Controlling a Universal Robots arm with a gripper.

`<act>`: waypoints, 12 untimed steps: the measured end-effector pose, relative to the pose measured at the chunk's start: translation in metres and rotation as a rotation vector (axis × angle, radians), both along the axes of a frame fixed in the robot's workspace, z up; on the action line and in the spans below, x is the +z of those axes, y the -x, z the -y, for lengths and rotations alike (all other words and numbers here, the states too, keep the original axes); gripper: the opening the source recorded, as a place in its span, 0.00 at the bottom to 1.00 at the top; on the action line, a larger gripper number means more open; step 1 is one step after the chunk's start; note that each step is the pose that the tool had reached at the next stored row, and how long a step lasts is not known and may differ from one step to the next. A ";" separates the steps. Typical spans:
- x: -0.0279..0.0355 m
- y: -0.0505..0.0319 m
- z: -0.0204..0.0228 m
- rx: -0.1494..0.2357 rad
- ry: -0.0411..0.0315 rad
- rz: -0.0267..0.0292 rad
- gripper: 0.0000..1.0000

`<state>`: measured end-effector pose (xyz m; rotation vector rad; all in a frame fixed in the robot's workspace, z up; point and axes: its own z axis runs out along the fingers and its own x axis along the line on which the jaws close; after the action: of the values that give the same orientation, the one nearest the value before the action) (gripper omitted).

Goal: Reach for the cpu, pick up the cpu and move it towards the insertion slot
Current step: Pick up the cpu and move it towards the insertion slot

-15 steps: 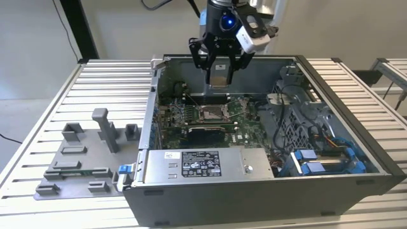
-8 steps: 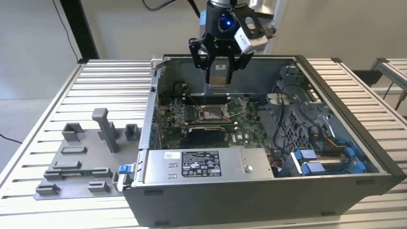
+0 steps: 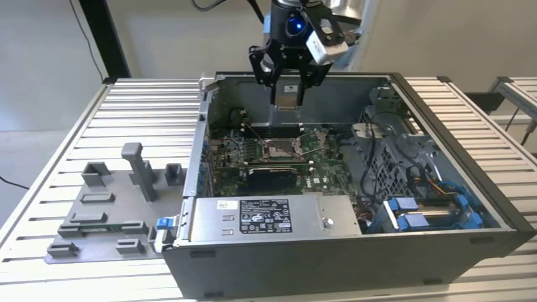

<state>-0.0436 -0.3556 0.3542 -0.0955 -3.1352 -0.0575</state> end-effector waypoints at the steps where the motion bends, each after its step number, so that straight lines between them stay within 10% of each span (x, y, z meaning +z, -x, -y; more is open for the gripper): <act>1: -0.0001 0.0000 -0.0021 -0.001 0.0000 0.0001 0.00; 12: -0.0010 -0.0074 -0.0207 -0.002 -0.0001 0.0005 0.00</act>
<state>-0.0361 -0.3349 0.3532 -0.0982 -3.1356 -0.0576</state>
